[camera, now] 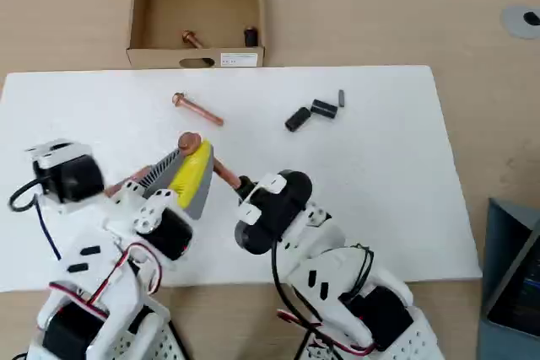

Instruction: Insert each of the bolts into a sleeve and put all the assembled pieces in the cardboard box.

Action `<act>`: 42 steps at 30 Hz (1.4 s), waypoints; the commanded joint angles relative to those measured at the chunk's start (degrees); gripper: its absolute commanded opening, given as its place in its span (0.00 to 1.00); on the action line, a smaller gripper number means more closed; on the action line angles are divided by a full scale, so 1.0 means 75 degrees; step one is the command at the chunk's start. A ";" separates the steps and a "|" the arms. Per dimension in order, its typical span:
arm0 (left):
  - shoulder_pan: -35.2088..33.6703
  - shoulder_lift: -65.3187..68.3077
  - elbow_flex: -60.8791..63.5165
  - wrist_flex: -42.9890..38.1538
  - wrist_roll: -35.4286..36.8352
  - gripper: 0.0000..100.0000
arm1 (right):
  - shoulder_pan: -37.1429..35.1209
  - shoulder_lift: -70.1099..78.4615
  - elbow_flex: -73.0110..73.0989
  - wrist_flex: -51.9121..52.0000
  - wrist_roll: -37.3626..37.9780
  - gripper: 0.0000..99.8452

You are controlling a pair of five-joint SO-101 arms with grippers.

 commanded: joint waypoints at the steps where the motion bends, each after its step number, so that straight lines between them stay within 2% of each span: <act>1: 0.0117 -0.0041 0.0035 -0.0164 -0.0070 0.00 | -0.0111 -0.0756 -0.0475 -0.0234 0.0070 0.01; 11: 0.0117 -0.0041 0.0410 -0.0211 -0.0035 0.00 | -0.0252 -0.0756 -0.0651 -0.0234 0.0082 0.01; 16: 0.0082 -0.0041 0.0645 -0.0914 -0.0082 0.00 | -0.0545 -0.0756 -0.0651 -0.0305 0.0434 0.01; 36: 0.0047 -0.0041 0.0715 -0.0832 -0.0445 0.00 | -0.0545 -0.0756 -0.0651 -0.0434 0.0445 0.01; 42: 0.0035 -0.0053 0.0774 -0.1336 -0.0445 0.00 | -0.0545 -0.0756 -0.0651 -0.0434 0.0445 0.01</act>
